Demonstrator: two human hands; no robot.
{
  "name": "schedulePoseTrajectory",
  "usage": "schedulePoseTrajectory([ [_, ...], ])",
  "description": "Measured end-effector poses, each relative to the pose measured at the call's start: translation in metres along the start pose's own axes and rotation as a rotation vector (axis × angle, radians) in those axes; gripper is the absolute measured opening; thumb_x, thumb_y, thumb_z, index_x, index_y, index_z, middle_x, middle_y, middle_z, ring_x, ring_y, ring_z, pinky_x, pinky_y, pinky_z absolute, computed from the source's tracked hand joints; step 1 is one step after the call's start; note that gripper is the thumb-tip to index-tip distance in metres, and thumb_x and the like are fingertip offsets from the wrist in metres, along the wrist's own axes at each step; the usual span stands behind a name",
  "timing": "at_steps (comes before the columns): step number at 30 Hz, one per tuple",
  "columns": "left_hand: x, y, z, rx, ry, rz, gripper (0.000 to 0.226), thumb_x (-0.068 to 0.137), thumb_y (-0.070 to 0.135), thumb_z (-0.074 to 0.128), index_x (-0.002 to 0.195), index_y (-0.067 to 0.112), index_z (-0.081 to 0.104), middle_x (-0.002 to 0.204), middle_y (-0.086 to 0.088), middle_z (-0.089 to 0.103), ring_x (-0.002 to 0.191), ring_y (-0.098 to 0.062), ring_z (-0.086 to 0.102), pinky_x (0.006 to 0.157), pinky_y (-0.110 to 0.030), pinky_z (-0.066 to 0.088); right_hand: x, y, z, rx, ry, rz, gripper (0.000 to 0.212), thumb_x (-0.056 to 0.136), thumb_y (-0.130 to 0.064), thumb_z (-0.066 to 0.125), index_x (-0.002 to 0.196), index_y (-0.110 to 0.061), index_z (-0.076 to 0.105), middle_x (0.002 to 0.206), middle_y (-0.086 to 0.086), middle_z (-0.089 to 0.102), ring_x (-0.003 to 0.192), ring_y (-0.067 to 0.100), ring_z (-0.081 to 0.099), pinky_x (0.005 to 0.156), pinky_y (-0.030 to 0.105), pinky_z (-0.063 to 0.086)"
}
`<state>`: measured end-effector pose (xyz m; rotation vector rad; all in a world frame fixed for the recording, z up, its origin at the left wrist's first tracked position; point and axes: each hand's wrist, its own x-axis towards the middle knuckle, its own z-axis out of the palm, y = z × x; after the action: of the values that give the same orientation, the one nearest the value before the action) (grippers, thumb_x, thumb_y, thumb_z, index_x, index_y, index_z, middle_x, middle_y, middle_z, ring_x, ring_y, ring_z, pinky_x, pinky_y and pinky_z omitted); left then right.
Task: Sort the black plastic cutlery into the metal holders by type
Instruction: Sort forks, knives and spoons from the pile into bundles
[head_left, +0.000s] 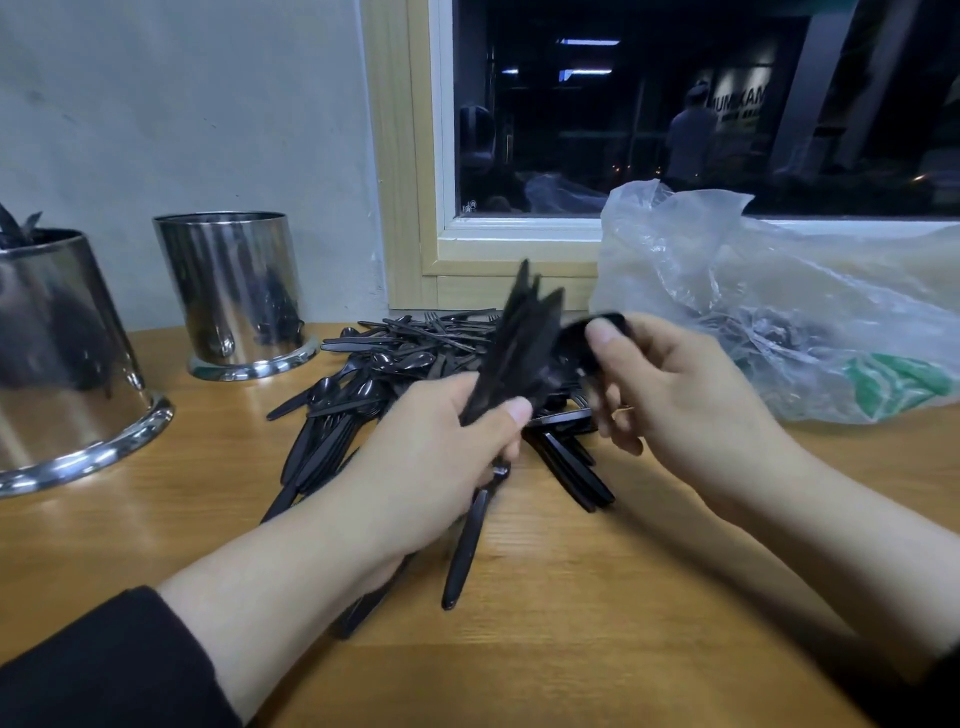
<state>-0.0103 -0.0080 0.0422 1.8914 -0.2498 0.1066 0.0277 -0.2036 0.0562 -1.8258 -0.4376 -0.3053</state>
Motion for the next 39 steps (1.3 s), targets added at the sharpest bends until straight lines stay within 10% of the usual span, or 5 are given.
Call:
schedulePoseTrajectory([
  [7, 0.012, -0.013, -0.018, -0.082, 0.193, -0.013, 0.030, 0.104, 0.032, 0.056, 0.092, 0.005, 0.060, 0.079, -0.012, 0.049, 0.051, -0.015, 0.035, 0.043, -0.025, 0.029, 0.004, 0.018, -0.014, -0.866, -0.275, 0.131, 0.049, 0.085, -0.070, 0.058, 0.077, -0.022, 0.067, 0.066, -0.005, 0.067, 0.060, 0.008, 0.061, 0.055, 0.028, 0.044],
  [13, 0.012, -0.015, -0.014, -0.104, 0.171, 0.020, 0.031, 0.104, 0.029, 0.055, 0.110, 0.000, 0.064, 0.078, -0.009, 0.051, 0.051, -0.014, 0.036, 0.043, -0.025, 0.030, 0.003, 0.026, 0.000, -1.030, -0.293, 0.152, 0.033, 0.083, -0.062, 0.067, 0.086, -0.030, 0.059, 0.091, -0.006, 0.066, 0.085, 0.020, 0.062, 0.072, 0.033, 0.051],
  [22, 0.012, -0.013, -0.016, -0.095, 0.190, 0.026, 0.030, 0.104, 0.031, 0.056, 0.080, 0.013, 0.058, 0.077, -0.011, 0.054, 0.048, -0.013, 0.037, 0.042, -0.026, 0.031, 0.007, 0.011, -0.017, -1.008, -0.284, 0.064, 0.018, 0.098, -0.043, 0.059, 0.096, -0.027, 0.066, 0.080, -0.005, 0.065, 0.071, 0.009, 0.059, 0.057, 0.024, 0.041],
  [28, 0.013, -0.013, -0.016, -0.152, 0.232, 0.019, 0.026, 0.105, 0.029, 0.055, 0.107, 0.005, 0.066, 0.076, -0.003, 0.056, 0.050, -0.012, 0.037, 0.042, -0.024, 0.030, 0.010, 0.005, -0.035, -0.798, -0.351, 0.110, 0.019, 0.097, -0.043, 0.060, 0.091, -0.028, 0.070, 0.063, -0.019, 0.063, 0.054, 0.000, 0.057, 0.052, 0.015, 0.039],
  [39, 0.013, -0.011, -0.016, -0.293, 0.303, -0.035, 0.021, 0.105, 0.027, 0.055, 0.096, 0.009, 0.060, 0.077, -0.003, 0.054, 0.049, -0.011, 0.034, 0.040, -0.023, 0.027, 0.010, -0.007, -0.050, -0.245, -0.310, 0.331, 0.034, 0.096, -0.017, 0.049, 0.064, -0.011, 0.058, 0.062, 0.009, 0.030, 0.054, 0.020, 0.024, 0.051, 0.032, 0.017],
])
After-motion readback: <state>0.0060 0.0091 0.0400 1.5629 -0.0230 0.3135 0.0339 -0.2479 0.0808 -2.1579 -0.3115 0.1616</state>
